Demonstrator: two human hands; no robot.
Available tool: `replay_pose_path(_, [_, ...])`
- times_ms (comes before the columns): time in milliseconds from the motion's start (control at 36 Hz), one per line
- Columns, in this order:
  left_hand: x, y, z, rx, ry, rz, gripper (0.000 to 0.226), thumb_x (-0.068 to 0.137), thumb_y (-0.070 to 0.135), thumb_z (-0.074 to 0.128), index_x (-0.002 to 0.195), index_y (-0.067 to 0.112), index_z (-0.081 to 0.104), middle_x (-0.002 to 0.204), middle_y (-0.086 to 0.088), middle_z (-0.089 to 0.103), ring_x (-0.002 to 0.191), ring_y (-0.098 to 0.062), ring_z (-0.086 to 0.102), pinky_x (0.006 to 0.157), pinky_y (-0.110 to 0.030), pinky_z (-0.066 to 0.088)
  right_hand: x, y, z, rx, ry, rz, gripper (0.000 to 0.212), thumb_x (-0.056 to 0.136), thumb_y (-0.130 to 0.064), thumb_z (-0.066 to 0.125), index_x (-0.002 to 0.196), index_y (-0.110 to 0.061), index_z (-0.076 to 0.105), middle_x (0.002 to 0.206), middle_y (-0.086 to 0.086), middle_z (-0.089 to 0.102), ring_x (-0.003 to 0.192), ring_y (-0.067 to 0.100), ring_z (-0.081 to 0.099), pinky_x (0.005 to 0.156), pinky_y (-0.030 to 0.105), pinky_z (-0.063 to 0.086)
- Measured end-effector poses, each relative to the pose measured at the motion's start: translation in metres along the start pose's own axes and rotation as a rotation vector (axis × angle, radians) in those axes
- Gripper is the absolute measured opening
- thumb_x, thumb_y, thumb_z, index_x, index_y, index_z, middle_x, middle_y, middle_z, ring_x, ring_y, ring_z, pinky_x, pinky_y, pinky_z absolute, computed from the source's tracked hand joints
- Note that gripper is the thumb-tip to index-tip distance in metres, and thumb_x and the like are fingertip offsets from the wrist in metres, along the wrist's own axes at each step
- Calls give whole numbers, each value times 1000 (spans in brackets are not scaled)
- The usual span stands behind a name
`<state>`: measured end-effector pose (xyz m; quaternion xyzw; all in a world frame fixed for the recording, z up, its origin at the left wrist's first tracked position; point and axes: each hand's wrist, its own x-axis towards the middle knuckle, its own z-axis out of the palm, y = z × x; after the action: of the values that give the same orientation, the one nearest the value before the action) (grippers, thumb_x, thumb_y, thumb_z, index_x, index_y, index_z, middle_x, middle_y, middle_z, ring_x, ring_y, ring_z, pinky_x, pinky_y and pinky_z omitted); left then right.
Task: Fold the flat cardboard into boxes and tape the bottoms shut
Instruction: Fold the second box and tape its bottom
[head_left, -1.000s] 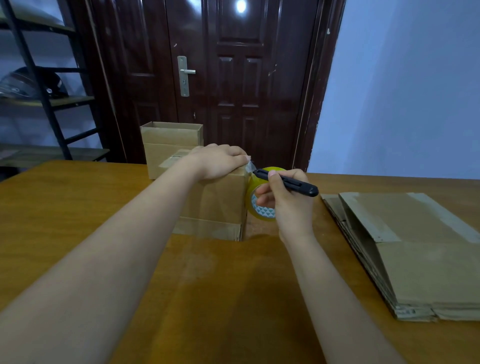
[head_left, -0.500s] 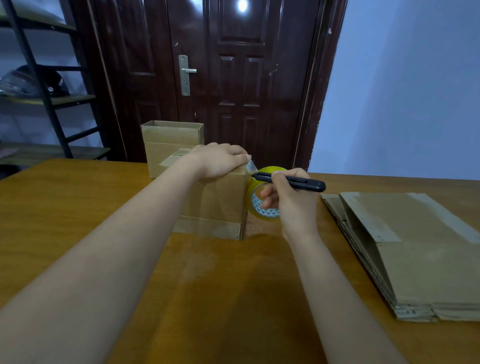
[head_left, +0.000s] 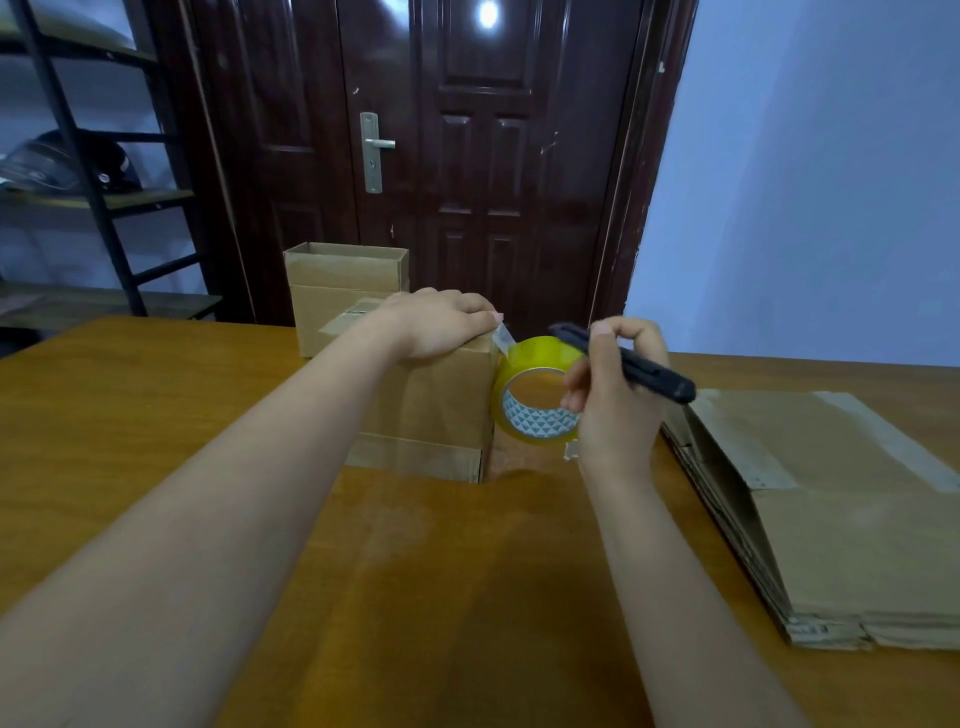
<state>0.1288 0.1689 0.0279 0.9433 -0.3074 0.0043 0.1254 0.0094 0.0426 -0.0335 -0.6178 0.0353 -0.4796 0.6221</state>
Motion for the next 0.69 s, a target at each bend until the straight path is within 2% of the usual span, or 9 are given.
replay_pose_path(56, [0,0,0,0,0,0,46,99,55,23,139,40,41,147,2,41,135,-24,34,110,-45,25,0,3,0,-108,18,-194,7,98,-19,50,95,-18,56,71,1,61,60,9,60,56,19,50])
replay_pose_path(111, [-1,1,-1,0,3,1,46,99,55,23,139,40,41,147,2,42,135,-24,34,110,-45,26,2,10,0,-256,-2,-354,6,98,-21,51,99,-19,57,83,-3,63,77,6,62,67,19,51])
replay_pose_path(167, [-1,1,-1,-1,6,4,46,99,54,23,139,39,42,146,2,43,134,-24,35,110,-45,27,3,16,2,-417,-43,-374,15,96,-25,53,106,-15,58,93,-3,62,87,7,60,76,24,51])
replay_pose_path(222, [-1,1,-1,-5,12,0,46,99,54,24,138,39,43,145,1,45,133,-24,36,109,-44,28,2,20,4,-543,-102,-325,29,93,-31,57,116,-15,53,101,-1,62,94,12,59,86,40,52])
replay_pose_path(306, [1,0,0,-4,9,-2,46,98,55,25,137,40,44,145,1,45,134,-25,36,109,-44,28,0,22,8,-718,-175,-298,41,85,-29,67,122,-19,50,106,-4,60,103,15,57,102,56,40])
replay_pose_path(389, [1,-1,0,-3,12,-6,46,98,56,25,136,41,44,144,2,46,134,-25,36,109,-44,28,-2,22,16,-847,-246,-286,47,82,-25,69,125,-21,51,114,-3,60,117,17,51,115,57,19])
replay_pose_path(528, [1,0,1,19,7,0,47,98,55,22,138,40,42,145,2,45,133,-25,36,108,-44,27,-6,28,23,-958,-264,-280,50,81,-24,69,128,-23,50,120,-2,58,127,20,43,114,57,4])
replay_pose_path(694, [3,-1,1,38,8,3,47,99,54,21,139,39,40,145,1,44,133,-25,36,105,-44,26,-5,25,30,-935,-212,-259,45,83,-24,68,126,-21,52,114,-3,61,122,19,47,114,55,5])
